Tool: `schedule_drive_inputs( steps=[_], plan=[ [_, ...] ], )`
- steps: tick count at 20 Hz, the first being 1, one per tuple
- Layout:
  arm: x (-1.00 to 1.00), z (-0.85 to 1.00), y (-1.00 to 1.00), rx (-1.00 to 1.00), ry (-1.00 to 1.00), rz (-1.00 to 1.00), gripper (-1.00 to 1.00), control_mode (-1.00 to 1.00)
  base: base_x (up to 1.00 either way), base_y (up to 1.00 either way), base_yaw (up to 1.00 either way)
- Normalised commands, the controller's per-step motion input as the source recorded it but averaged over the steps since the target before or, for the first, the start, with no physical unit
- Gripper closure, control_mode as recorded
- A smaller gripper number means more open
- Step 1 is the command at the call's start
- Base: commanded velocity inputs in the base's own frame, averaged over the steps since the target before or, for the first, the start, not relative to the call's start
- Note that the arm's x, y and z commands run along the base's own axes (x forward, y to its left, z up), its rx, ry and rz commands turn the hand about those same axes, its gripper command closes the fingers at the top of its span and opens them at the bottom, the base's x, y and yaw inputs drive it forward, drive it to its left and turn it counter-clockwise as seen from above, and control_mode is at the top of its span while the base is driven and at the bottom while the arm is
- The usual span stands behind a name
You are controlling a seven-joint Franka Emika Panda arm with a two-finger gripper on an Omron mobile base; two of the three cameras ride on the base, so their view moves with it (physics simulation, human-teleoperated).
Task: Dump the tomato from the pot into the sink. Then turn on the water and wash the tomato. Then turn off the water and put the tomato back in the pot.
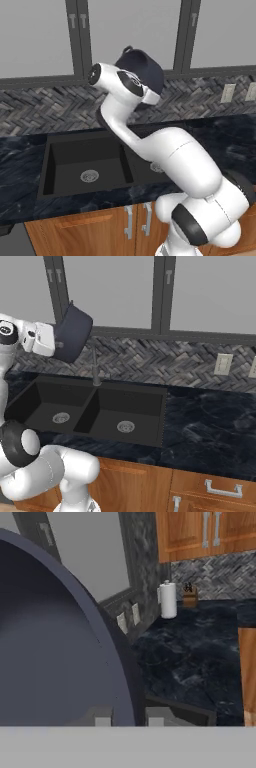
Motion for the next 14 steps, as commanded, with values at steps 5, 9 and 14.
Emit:
schedule_drive_inputs(
  steps=[5, 9, 14],
  plan=[
    [0.19, 0.08, 0.15, -0.23, -0.05, 0.0, 1.0, -1.0, 0.0, 0.0, 0.0],
    [0.29, 0.11, 0.28, -0.26, -0.06, 0.0, 1.0, -1.0, 0.0, 0.0, 0.0],
    [0.36, 0.12, 0.41, -0.25, -0.05, 0.0, 1.0, -1.0, 0.0, 0.0, 0.0]
  ],
)
